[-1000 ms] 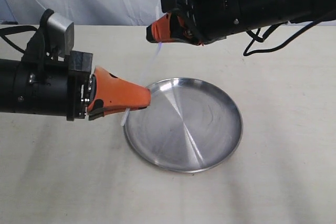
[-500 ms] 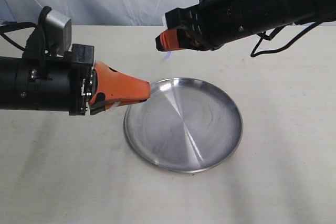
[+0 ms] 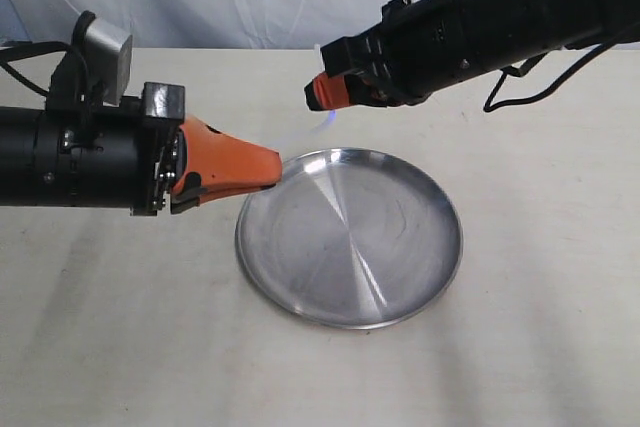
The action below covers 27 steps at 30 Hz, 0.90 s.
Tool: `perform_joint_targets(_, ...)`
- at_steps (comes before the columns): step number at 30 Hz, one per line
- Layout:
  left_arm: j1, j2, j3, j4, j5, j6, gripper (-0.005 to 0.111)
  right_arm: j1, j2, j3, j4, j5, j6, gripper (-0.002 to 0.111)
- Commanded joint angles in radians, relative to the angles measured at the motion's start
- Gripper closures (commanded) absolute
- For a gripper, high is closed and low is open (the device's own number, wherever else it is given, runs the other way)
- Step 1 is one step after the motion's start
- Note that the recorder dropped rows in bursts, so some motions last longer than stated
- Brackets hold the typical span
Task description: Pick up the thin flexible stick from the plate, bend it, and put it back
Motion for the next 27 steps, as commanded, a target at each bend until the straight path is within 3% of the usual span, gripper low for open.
perform_joint_targets(1, 0.000, -0.004, -0.004, -0.077, -0.049, 0.008, 0.106, 0.004, 0.002, 0.004, -0.038, 0.086, -0.015, 0.109)
perform_joint_targets(22, 0.000, -0.004, -0.004, -0.077, -0.093, 0.054, 0.106, 0.004, 0.002, 0.004, -0.053, 0.082, 0.005, 0.109)
perform_joint_targets(27, 0.000, -0.004, -0.004, -0.077, -0.070, 0.054, 0.098, 0.004, 0.002, 0.004, -0.053, 0.075, 0.005, 0.109)
